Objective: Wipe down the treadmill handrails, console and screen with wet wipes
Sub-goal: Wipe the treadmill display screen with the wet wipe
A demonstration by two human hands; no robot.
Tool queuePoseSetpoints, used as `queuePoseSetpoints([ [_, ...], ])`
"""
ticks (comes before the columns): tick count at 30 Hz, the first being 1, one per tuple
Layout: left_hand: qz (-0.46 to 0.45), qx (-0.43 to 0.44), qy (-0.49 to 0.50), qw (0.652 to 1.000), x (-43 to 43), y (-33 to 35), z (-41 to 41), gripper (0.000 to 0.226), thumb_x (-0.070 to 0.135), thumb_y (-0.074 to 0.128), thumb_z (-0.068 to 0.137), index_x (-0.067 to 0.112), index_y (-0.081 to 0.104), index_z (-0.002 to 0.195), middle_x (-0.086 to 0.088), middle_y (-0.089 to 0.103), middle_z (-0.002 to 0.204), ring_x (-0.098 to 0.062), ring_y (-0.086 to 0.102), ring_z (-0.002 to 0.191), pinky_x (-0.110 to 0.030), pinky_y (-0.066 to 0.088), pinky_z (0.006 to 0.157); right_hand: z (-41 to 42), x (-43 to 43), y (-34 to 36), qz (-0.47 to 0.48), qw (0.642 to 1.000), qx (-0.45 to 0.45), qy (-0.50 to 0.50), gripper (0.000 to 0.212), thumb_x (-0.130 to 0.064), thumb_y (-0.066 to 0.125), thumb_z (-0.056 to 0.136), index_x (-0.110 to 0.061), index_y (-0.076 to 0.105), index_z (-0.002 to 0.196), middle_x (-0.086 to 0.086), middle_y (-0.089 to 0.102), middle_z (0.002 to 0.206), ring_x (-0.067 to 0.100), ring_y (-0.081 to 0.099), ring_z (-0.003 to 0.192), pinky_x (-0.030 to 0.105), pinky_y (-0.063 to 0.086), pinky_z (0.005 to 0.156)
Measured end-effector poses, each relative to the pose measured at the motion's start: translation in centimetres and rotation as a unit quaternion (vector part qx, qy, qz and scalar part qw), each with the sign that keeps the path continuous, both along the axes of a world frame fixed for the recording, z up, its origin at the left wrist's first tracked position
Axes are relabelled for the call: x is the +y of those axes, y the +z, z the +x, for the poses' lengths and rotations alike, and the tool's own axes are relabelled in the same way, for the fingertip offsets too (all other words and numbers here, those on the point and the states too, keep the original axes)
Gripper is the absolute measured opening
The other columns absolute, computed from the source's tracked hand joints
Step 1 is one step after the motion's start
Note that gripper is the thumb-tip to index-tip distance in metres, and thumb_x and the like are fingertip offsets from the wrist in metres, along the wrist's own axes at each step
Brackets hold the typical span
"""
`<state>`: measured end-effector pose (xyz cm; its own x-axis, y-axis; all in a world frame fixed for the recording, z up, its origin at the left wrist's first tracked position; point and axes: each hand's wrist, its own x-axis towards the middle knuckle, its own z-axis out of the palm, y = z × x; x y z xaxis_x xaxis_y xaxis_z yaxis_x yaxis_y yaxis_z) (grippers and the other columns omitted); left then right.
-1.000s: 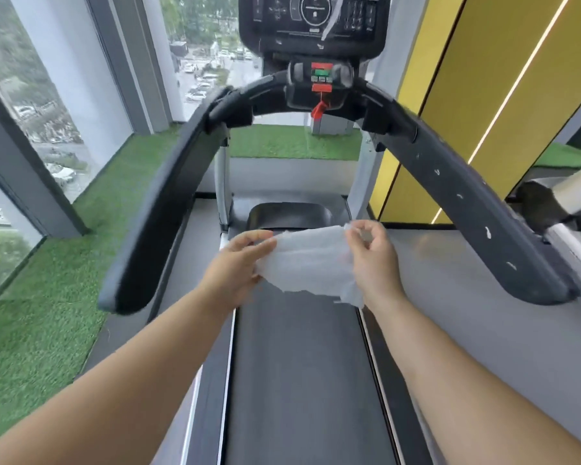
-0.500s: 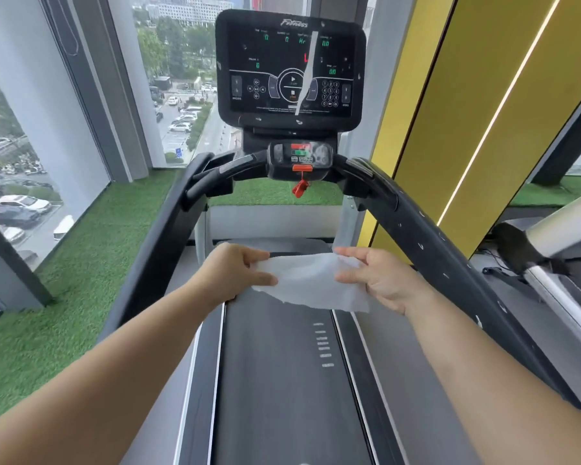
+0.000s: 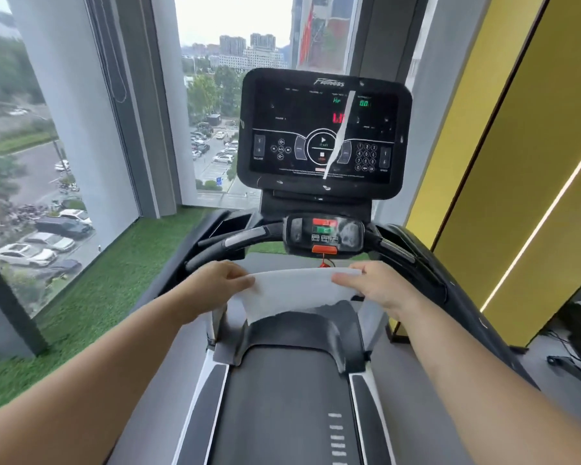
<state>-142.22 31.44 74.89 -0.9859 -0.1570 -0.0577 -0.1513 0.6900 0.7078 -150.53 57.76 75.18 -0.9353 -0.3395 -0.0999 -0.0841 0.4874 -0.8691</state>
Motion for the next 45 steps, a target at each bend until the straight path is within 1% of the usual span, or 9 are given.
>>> queuePoseSetpoints([
  [4, 0.291, -0.034, -0.003, 0.956, -1.8, 0.3, -4.6, 0.015, 0.014, 0.051, 0.097, 0.007, 0.063, 0.091, -0.004, 0.064, 0.076, -0.008, 0.063, 0.062, -0.02, 0.054, 0.062, -4.8, -3.1, 0.2, -0.159, 0.98, -0.123, 0.003, 0.035, -0.023, 0.07, 0.083, -0.001, 0.064, 0.109, 0.016, 0.068, 0.113, 0.03, 0.063, 0.107, 0.046, 0.043, 0.103],
  [10, 0.112, -0.127, -0.153, 0.974, -4.2, -0.9, -13.4, 0.069, 0.058, 0.079, 0.056, 0.027, 0.058, 0.114, 0.007, 0.062, 0.119, -0.01, 0.059, 0.109, -0.03, 0.046, 0.098, -9.8, -7.1, 0.5, -0.224, 0.963, -0.134, 0.066, 0.042, -0.025, 0.064, 0.079, 0.003, 0.06, 0.111, 0.015, 0.068, 0.095, 0.023, 0.065, 0.083, 0.033, 0.052, 0.073],
  [15, 0.217, -0.093, -0.311, 0.92, -1.3, -1.5, -18.1, 0.065, 0.031, 0.08, 0.072, 0.031, 0.049, 0.13, 0.016, 0.055, 0.133, 0.0, 0.046, 0.126, -0.012, 0.037, 0.099, -13.6, -8.5, 1.9, -0.189, 0.965, -0.125, 0.13, 0.013, -0.019, 0.059, 0.088, -0.008, 0.061, 0.095, 0.002, 0.067, 0.077, 0.011, 0.064, 0.068, 0.021, 0.051, 0.059],
  [21, 0.275, -0.056, -0.169, 0.945, -0.3, -2.3, -22.4, 0.019, 0.034, 0.076, 0.073, 0.015, 0.073, 0.076, -0.001, 0.071, 0.081, -0.016, 0.066, 0.075, -0.026, 0.051, 0.072, -19.7, -7.8, 2.1, -0.145, 0.98, -0.045, 0.125, 0.011, -0.023, 0.064, 0.086, -0.013, 0.068, 0.085, -0.001, 0.071, 0.077, 0.013, 0.065, 0.074, 0.022, 0.052, 0.066],
  [28, 0.244, 0.034, 0.038, 0.969, -0.1, 0.0, -26.7, 0.014, 0.03, 0.061, 0.091, 0.02, 0.069, 0.094, -0.006, 0.069, 0.087, -0.02, 0.061, 0.078, -0.033, 0.047, 0.073, -25.1, -9.0, 4.0, -0.106, 0.969, 0.163, 0.15, 0.029, -0.037, 0.066, 0.083, -0.008, 0.07, 0.084, -0.007, 0.06, 0.066, 0.006, 0.053, 0.065, 0.023, 0.043, 0.066],
  [33, 0.425, 0.038, 0.069, 0.902, -1.8, 1.3, -27.8, 0.023, 0.006, 0.051, 0.094, 0.016, 0.07, 0.103, -0.009, 0.073, 0.092, -0.022, 0.068, 0.079, -0.04, 0.055, 0.081, -26.0, -11.0, 4.2, -0.035, 0.954, 0.068, 0.291, 0.07, -0.071, 0.037, 0.073, -0.016, 0.077, 0.092, -0.003, 0.074, 0.088, 0.004, 0.062, 0.081, 0.014, 0.04, 0.076],
  [38, 0.379, 0.044, 0.053, 0.923, -4.2, 1.9, -29.9, 0.039, -0.006, 0.034, 0.094, 0.013, 0.068, 0.087, -0.008, 0.067, 0.087, -0.016, 0.06, 0.072, -0.029, 0.05, 0.069, -29.6, -14.0, 2.7, -0.084, 0.983, 0.095, 0.134, 0.019, -0.04, 0.06, 0.09, -0.026, 0.067, 0.1, -0.009, 0.069, 0.097, 0.004, 0.061, 0.092, 0.026, 0.046, 0.085],
  [41, 0.383, 0.047, 0.005, 0.923, -5.9, 2.7, -31.5, 0.04, -0.003, 0.03, 0.095, 0.011, 0.066, 0.086, -0.01, 0.064, 0.09, -0.02, 0.057, 0.08, -0.032, 0.047, 0.076, -31.6, -16.3, 1.9, -0.15, 0.971, -0.076, 0.169, 0.066, -0.043, 0.068, 0.079, -0.017, 0.045, 0.135, 0.001, 0.062, 0.121, 0.016, 0.062, 0.105, 0.033, 0.049, 0.094],
  [45, 0.393, 0.043, -0.053, 0.917, -9.1, 4.0, -34.0, 0.034, 0.011, 0.03, 0.098, 0.008, 0.064, 0.091, -0.01, 0.066, 0.09, -0.02, 0.063, 0.082, -0.029, 0.054, 0.073, -32.8, -20.0, 1.2, -0.211, 0.941, -0.184, 0.191, 0.049, -0.042, 0.066, 0.073, -0.016, 0.061, 0.115, 0.003, 0.066, 0.104, 0.02, 0.064, 0.092, 0.036, 0.05, 0.085],
])
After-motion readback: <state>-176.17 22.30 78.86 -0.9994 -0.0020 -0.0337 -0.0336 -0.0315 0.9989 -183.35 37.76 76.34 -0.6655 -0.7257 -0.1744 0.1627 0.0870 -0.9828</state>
